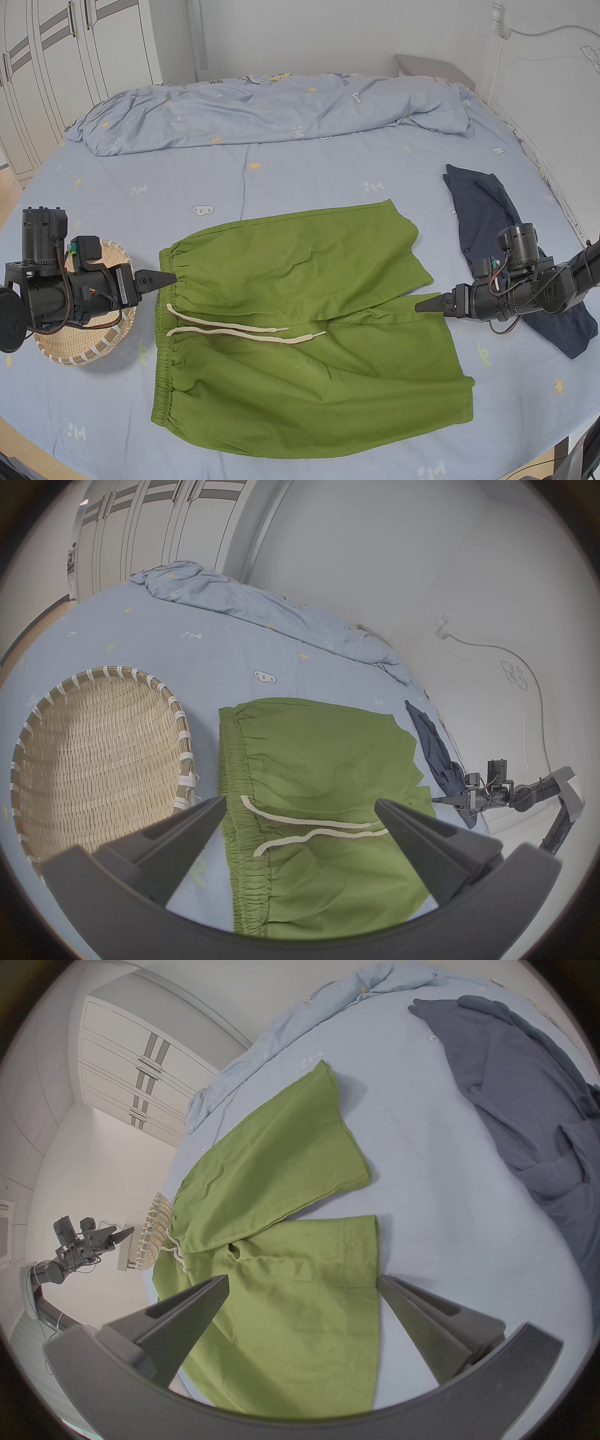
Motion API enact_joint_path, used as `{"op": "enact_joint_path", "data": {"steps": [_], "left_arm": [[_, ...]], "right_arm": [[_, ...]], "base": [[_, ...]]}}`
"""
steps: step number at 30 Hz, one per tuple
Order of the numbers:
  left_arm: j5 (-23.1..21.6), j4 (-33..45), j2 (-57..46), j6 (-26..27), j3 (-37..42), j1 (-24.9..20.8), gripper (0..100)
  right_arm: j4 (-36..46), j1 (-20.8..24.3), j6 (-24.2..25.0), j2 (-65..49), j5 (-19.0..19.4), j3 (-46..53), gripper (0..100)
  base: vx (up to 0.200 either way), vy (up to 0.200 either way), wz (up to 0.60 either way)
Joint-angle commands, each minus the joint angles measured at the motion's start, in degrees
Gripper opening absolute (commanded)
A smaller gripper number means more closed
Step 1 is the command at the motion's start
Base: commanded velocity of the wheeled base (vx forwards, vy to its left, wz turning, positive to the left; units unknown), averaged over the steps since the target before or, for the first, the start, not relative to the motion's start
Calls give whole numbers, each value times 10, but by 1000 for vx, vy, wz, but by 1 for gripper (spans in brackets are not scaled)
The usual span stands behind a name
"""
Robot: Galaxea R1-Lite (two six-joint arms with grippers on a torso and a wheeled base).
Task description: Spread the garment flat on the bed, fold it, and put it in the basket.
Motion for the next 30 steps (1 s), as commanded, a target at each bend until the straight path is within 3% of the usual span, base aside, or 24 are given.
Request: {"op": "enact_joint_path", "data": {"steps": [1, 18, 19, 30], "left_arm": [[0, 0, 1, 0, 0, 1, 100], [0, 0, 1, 0, -1, 8, 100], [0, 0, 1, 0, -1, 8, 100], [0, 0, 1, 1, -1, 8, 100]], "right_arm": [[0, 3, 0, 3, 1, 0, 100], [0, 2, -1, 8, 0, 3, 100], [0, 2, -1, 10, 0, 2, 0], [-1, -7, -1, 12, 0, 0, 0]], "base": [[0, 0, 0], [0, 0, 0], [0, 0, 0], [0, 0, 0]]}}
